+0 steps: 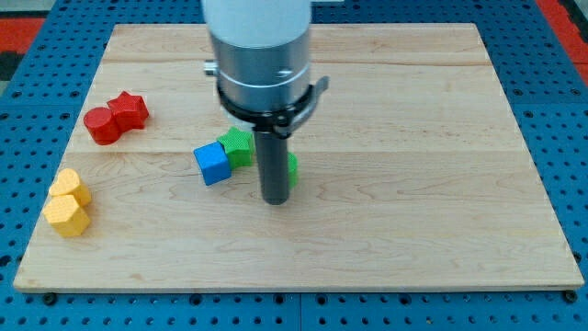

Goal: Push the green star to the top left of the board

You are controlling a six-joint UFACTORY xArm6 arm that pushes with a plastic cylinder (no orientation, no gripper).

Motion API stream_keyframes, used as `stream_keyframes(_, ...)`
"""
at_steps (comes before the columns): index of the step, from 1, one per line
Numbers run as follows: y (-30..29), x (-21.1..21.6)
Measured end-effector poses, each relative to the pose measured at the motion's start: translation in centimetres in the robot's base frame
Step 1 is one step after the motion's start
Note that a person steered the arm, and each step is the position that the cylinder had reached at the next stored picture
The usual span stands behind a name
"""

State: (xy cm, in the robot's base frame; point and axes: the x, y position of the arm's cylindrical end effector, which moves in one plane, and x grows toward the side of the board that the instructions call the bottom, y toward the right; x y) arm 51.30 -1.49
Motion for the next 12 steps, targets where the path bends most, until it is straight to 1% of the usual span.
stream_keyframes(2, 4.7, 0.0)
stream_keyframes(3, 3.0, -0.1)
stream_keyframes(4, -4.6, -0.8)
stream_keyframes(5, -4.8, -2.7)
stream_keyframes(6, -2.9, -5.1)
stream_keyframes(7, -6.7, -7.2)
stream_keyframes(8, -12.2, -7.2)
stream_keyframes(9, -13.3, -8.4)
stream_keyframes(11, -11.9, -14.2)
stream_keyframes(12, -10.1, -15.8)
